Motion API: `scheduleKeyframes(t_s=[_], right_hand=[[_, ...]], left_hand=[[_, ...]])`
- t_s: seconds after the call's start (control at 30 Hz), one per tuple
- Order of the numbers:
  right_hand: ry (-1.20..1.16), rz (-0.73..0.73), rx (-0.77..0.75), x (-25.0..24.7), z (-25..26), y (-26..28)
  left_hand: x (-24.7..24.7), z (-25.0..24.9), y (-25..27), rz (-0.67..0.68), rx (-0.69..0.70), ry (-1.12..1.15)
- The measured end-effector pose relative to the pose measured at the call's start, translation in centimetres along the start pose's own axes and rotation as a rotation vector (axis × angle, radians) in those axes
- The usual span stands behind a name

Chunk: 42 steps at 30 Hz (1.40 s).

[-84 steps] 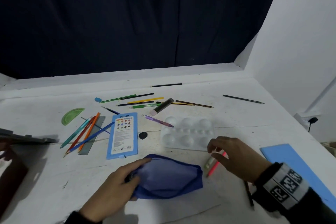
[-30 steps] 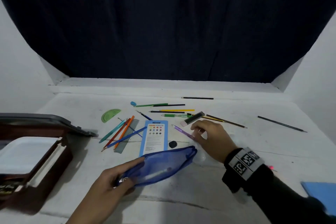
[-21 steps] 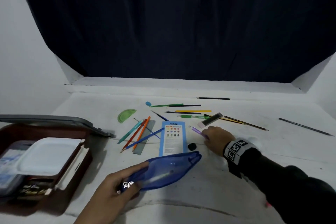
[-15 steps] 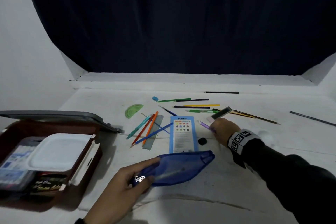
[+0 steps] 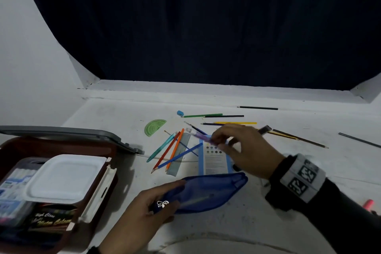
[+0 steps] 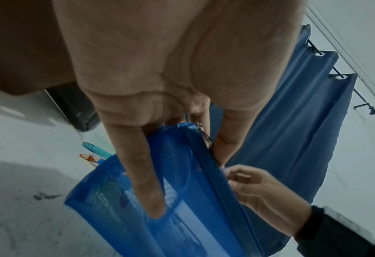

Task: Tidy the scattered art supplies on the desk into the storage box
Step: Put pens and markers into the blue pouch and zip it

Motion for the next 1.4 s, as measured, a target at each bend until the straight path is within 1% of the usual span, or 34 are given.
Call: scheduleKeyframes(t_s=[0.07,0.1,0.13,0.2,0.23,0.3,0.37,0.43,0.47,0.5,0.57,0.6,0.67,0.73,0.87,0.93,0.97,1.07,1.1,1.13,1.17,1.2,1.27,1.33,1.4], right_hand=[[-0.113,0.067,-0.044,1.4,2.0,0.9],[-0.129,0.117,-0.068,2.4,2.4,1.4],[-0.093,0.176,-0.091,3.7,2.4,1.8],[0.064,0.275,-0.127,5.7,1.7,2.5],[0.105,0.287,-0.125,6.0,1.1,2.6],[0.082,0.217,-0.104,4.9,0.3,2.2],[0.052,0.075,-0.077,2.8,-0.6,1.7],[0.087,-0.038,-0.007,1.1,-2.7,1.3],[0.12,-0.046,0.042,1.0,-4.2,1.2],[0.159,-0.003,0.102,1.4,-5.8,1.3],[0.235,0.188,0.24,3.4,-9.2,2.0],[0.272,0.283,0.281,4.4,-10.3,2.4],[0.321,0.415,0.295,6.1,-11.1,3.1],[0.353,0.481,0.269,7.1,-10.7,3.4],[0.482,0.45,0.261,7.0,-10.3,3.2],[0.454,0.398,0.286,6.4,-10.3,3.0],[0.395,0.321,0.293,5.7,-10.1,2.7],[0.113,-0.063,0.282,1.8,-8.1,1.7],[0.013,-0.152,0.271,0.6,-7.0,1.6],[-0.078,-0.206,0.238,-0.1,-5.5,1.5],[-0.156,-0.221,0.187,-0.6,-3.7,1.3],[-0.208,-0.201,0.127,-0.6,-1.8,1.2],[-0.229,-0.113,0.016,0.3,1.2,1.3],[-0.191,0.004,-0.036,2.2,2.4,1.7],[-0.159,0.097,-0.048,4.1,2.6,1.8]], left_hand=[[-0.1,-0.1,-0.5,0.008,0.003,-0.002],[-0.2,-0.1,-0.8,0.008,0.005,0.003],[-0.3,-0.1,-1.0,0.009,0.006,0.01],[-0.4,-0.2,-1.3,0.015,0.005,0.022],[-0.5,-0.2,-1.5,0.018,0.007,0.018],[-0.6,-0.1,-1.8,0.03,0.008,0.014],[-0.5,0.0,-1.9,0.048,0.002,0.016],[-0.5,0.2,-2.0,0.055,-0.001,0.016],[-0.6,0.2,-2.0,0.054,-0.001,0.015],[-0.7,0.3,-2.0,0.053,-0.002,0.015],[-0.8,0.6,-1.9,0.048,-0.008,0.022],[-0.8,0.7,-1.8,0.05,-0.01,0.025],[-0.7,0.8,-1.6,0.055,-0.002,0.027],[-0.7,0.7,-1.4,0.057,0.007,0.027],[-0.7,0.9,-1.2,0.046,0.005,0.024],[-0.7,1.0,-1.2,0.043,0.005,0.015],[-0.7,1.0,-1.2,0.042,0.007,0.01],[-0.7,1.0,-1.3,0.035,0.003,0.014],[-0.7,1.0,-1.3,0.037,-0.003,0.02],[-0.6,1.0,-1.3,0.04,-0.004,0.022],[-0.5,1.0,-1.3,0.042,0.0,0.018],[-0.5,0.9,-1.3,0.043,0.007,0.012],[-0.5,0.7,-1.4,0.044,0.02,0.003],[-0.7,0.6,-1.5,0.034,0.028,-0.008],[-0.8,0.4,-1.6,0.033,0.04,-0.009]])
Point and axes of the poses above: each hand's wrist, its own y-axis away from the middle knuckle, its own x-axis out of the palm, z = x × y, the point moved 9 cm from there along -y, towards the middle knuckle, and after that the axes turned 3 degrees about y, right-handed, at the moved point
